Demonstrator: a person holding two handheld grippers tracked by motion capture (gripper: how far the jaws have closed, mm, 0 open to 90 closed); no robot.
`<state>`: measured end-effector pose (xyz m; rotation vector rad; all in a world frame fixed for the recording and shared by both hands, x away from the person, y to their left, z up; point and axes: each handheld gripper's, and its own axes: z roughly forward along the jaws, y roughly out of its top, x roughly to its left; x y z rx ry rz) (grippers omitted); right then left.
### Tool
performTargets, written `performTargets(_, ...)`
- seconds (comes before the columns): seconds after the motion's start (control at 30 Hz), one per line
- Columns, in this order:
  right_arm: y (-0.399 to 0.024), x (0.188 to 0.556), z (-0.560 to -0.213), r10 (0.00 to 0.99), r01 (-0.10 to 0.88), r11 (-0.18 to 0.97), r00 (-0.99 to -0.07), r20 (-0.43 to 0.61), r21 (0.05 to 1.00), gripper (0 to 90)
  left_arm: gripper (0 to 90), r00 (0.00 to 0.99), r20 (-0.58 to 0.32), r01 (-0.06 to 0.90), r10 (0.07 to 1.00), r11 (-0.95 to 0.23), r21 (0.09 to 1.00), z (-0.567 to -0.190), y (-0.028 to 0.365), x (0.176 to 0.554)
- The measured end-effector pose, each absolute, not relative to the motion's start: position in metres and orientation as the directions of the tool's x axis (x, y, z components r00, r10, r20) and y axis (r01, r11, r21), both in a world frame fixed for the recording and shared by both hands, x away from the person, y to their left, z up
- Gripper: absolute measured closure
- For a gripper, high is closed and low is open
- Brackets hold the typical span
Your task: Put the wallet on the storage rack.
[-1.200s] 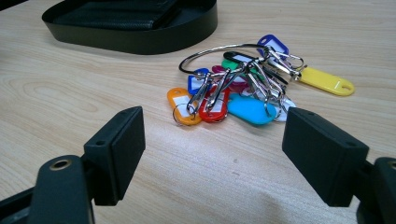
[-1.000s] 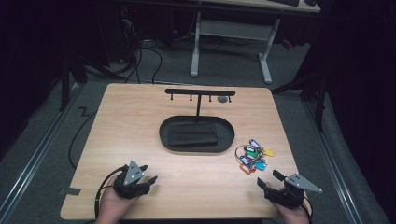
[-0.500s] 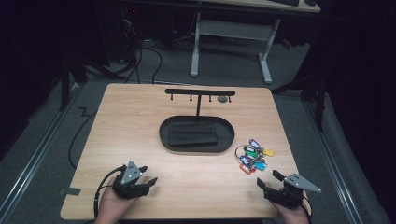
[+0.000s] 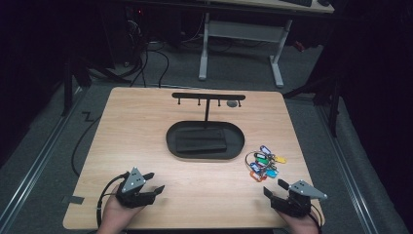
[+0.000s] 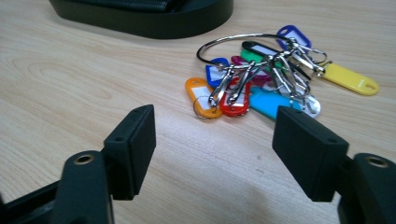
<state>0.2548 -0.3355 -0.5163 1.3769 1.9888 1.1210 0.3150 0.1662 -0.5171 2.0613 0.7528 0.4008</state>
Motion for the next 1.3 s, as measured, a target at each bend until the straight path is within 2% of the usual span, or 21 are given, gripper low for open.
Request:
performTargets(0.4,-0.318,0.270,-0.508,0.920,0.599,0.255,-0.391,0.000,0.759,33.6,37.8,0.789,0.034,0.330,0.613,-0.469,0.819,-0.521,0.170,0.320)
performTargets(0.87,-0.306,0.286,-0.487,0.911,0.690,0.351,-0.408,-0.060,0.633,34.1,32.3,0.800,-0.010,0.350,0.600,-0.453,0.820,-0.518,0.164,0.319)
performTargets(1.03,-0.299,0.299,-0.478,0.885,0.704,0.428,-0.454,-0.105,0.567,34.7,30.4,0.812,0.006,0.328,0.584,-0.464,0.823,-0.516,0.162,0.315)
performTargets(1.3,-0.279,0.313,-0.469,0.849,0.729,0.511,-0.511,-0.135,0.456,34.1,29.3,0.822,-0.020,0.345,0.568,-0.471,0.812,-0.519,0.160,0.316)
